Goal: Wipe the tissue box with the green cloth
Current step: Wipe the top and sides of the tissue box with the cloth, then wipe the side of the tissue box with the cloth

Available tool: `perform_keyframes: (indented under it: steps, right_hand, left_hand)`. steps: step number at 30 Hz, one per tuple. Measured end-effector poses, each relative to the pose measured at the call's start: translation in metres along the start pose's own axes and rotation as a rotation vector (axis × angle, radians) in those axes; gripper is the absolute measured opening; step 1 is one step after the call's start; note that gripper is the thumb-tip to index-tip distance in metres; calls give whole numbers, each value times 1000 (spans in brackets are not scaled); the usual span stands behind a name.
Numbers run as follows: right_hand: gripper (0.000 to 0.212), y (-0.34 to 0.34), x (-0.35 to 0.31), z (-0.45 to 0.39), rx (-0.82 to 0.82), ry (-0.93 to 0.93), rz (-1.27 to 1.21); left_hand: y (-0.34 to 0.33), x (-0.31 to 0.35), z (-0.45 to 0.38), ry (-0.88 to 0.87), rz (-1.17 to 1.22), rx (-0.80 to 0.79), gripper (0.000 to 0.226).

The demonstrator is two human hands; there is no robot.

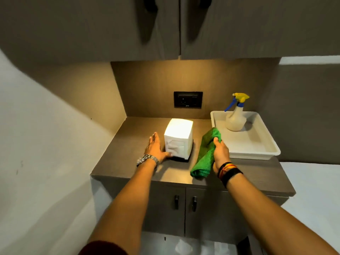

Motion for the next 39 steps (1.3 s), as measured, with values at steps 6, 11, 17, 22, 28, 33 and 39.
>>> perform_keyframes:
  steps: [6,11,17,22,28,33,39]
  right_hand:
    - [48,-13,33,-1,17,-136,-128]
    - [52,-32,44,8,-53,-168,-97]
    - [50,-46,61,-2,-87,-154,-20]
    - [58,-63,47,-28,-87,-162,-39]
    - [47,-63,49,8,-127,37,36]
    - [45,-54,65,0,-77,6,49]
    - [45,-69,26,-31,-77,-35,49]
  left_hand:
    - [41,45,11,-458,-219,93,71]
    - [20,98,-19,-462,-387,-17,55]
    - [3,97,-33,-501,-461,-35,51]
    - [0,94,-36,-542,-459,-7,56]
    - [-2,85,-42,-560,-448,7,57]
    - [-2,87,-41,-560,-439,7,57]
    - [-3,87,-40,-536,-432,11,58]
Point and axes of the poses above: each hand's wrist, its own z-axis away from the middle knuckle, its own y-axis out of the back of the hand, x = y × z, the point moved 2 cm from there along -z, towards the middle knuckle, and after that the axes turned 10 degrees about -y, right-handed, at the moved point
